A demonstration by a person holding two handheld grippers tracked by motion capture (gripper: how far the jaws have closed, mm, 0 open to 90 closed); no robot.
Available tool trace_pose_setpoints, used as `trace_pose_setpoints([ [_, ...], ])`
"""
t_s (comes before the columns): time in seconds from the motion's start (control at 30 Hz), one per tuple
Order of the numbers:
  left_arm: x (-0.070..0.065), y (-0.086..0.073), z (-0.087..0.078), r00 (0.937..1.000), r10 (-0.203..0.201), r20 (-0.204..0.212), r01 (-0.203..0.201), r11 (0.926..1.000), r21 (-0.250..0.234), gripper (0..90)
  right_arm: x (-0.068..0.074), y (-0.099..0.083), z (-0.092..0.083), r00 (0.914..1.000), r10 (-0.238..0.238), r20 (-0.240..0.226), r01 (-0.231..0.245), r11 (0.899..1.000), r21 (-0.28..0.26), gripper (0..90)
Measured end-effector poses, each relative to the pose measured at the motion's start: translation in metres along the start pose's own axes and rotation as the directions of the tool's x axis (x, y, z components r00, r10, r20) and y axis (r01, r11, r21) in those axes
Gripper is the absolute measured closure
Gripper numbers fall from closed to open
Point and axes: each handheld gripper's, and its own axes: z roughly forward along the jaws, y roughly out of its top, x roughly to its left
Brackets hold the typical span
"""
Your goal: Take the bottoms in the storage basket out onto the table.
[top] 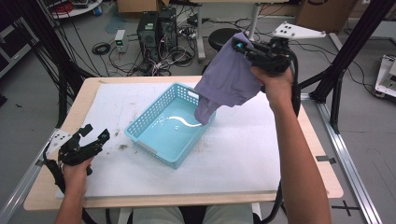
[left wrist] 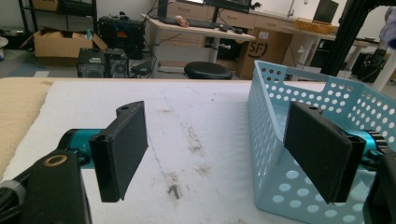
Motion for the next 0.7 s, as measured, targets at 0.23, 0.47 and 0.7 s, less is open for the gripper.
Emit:
trace_pose_setpoints([
  [0.23, 0.0, 0.0, 0.0, 1.0, 0.0, 0.0, 0.0, 1.0, 0.002, 21.7, -0.006, -0.002, -0.024, 0.9994, 0.0, 0.034, 0.0, 1.0, -0.005, 88.8],
  [0.47, 0.0, 0.0, 0.0, 1.0, 0.002, 0.001, -0.002, 1.0, 0.003, 21.7, -0.018, -0.031, -0.054, 0.9958, 0.015, 0.091, -0.022, 0.997, 0.073, 88.7],
  [0.7, -0.002, 0.0, 0.0, 0.9999, 0.009, 0.004, -0.009, 0.9999, 0.004, 21.7, -0.025, -0.064, -0.069, 0.9892, 0.008, 0.146, -0.036, 0.982, 0.188, 88.5],
])
